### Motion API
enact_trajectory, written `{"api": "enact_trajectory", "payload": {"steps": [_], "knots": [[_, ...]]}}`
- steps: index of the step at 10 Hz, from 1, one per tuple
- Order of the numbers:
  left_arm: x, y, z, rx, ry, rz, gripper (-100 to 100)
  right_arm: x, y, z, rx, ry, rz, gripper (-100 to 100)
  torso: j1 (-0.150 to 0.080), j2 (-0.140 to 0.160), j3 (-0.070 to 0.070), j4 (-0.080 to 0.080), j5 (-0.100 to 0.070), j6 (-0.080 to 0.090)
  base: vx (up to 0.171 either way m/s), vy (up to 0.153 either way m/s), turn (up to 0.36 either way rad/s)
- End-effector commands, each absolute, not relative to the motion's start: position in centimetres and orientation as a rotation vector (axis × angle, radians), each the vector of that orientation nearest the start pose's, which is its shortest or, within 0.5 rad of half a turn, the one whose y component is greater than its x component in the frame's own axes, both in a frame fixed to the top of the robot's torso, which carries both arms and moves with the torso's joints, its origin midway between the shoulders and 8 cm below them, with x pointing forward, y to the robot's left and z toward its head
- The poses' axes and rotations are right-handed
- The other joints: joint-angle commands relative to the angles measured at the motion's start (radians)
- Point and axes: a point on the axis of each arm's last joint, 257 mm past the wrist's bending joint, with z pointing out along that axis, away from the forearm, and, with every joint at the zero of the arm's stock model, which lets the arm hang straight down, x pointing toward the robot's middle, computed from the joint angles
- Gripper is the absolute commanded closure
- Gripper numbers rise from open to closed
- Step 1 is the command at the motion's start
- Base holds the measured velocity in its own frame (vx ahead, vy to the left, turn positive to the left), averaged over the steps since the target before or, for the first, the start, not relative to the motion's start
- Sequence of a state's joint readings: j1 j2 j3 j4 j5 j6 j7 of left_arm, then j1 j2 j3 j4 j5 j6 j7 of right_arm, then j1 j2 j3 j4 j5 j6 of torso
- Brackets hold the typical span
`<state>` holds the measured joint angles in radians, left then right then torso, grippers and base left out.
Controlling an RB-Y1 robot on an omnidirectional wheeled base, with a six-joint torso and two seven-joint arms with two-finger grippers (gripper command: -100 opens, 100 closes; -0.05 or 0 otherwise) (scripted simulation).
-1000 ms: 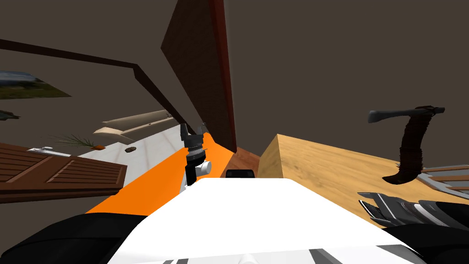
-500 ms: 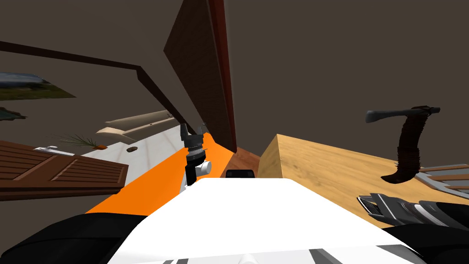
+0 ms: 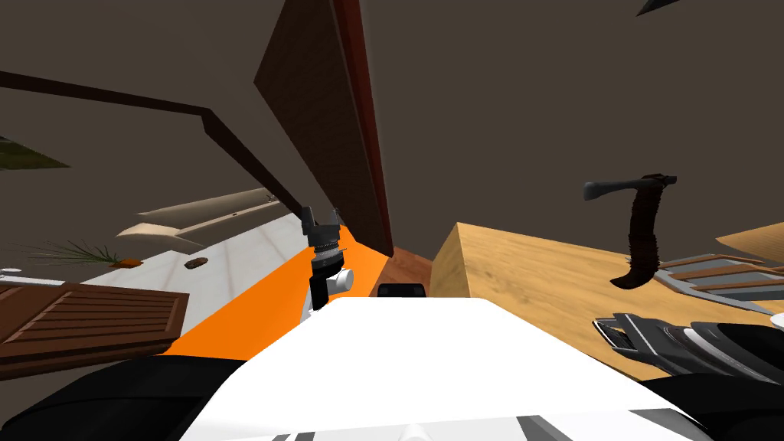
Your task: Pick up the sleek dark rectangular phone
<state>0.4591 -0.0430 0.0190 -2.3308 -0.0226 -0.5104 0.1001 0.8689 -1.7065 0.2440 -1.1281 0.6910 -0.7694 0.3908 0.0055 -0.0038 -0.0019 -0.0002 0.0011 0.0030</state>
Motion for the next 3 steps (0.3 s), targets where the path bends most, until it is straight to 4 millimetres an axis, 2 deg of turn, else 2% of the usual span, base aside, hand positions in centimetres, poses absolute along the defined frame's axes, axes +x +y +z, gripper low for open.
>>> {"api": "enact_trajectory", "payload": {"steps": [1,2,3], "knots": [[33.16,28.00,6.16,-0.625,0.494,-1.397,0,5.90,-69.11,-29.82,-1.324,2.835,-0.064,100,0.000,0.000,0.000,0.000,0.000,0.000,0.043,0.030,-0.088],[33.16,28.00,6.16,-0.625,0.494,-1.397,0,5.57,-69.22,-30.09,-1.312,2.842,-0.066,100,0.000,0.000,0.000,0.000,0.000,-0.001,0.018,0.012,-0.012],[33.16,28.00,6.16,-0.625,0.494,-1.397,0,5.62,-69.20,-30.04,-1.313,2.841,-0.064,0,-0.001,0.001,0.001,0.000,0.000,-0.001,0.000,0.000,0.000]]}}
